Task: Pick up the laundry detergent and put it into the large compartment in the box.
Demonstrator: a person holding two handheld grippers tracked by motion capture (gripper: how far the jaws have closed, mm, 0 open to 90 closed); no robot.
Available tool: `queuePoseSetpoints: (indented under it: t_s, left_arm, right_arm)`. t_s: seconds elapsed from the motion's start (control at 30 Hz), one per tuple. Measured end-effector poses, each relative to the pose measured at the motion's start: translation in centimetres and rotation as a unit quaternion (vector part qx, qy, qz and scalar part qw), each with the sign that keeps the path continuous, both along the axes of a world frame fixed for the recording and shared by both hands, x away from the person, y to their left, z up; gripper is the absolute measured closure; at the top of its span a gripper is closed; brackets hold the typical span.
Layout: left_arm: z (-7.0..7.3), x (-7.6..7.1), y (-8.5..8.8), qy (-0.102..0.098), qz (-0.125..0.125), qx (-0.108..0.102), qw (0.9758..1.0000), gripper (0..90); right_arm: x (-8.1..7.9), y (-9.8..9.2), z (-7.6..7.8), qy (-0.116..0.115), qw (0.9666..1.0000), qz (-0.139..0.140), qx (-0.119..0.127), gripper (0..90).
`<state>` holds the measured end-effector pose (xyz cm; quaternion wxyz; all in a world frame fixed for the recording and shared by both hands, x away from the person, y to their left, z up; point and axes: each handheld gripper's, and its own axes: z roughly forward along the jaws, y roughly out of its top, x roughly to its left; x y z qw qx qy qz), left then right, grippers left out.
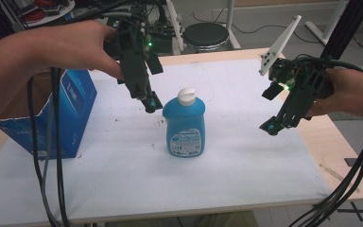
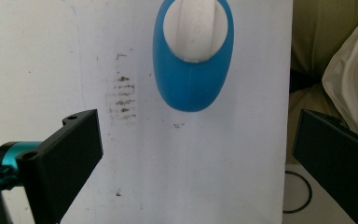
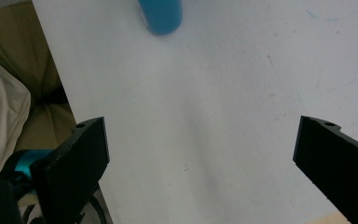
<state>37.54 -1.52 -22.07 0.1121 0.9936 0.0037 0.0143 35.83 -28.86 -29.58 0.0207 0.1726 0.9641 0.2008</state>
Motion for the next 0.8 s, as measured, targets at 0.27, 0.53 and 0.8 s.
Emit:
queuePoseSetpoints:
  t_s: [0.27,0.53,0.8]
  left_arm:
    - [-0.8,0.3,-1.5,-0.002,-0.017,0.001,0.9998,1.7]
    - [-1.9,1.0,-2.9,0.007,-0.024,0.004,0.9997,1.7]
    - [-3.2,1.4,-4.1,0.014,-0.033,0.005,0.9993,1.7]
  right_arm:
    - [0.1,0.3,-0.1,0.001,1.0000,0.004,0.002,2.4]
    - [0.2,0.5,-0.2,0.003,1.0000,0.005,0.002,2.4]
    - [0.4,0.5,-0.4,0.007,1.0000,0.004,0.002,2.5]
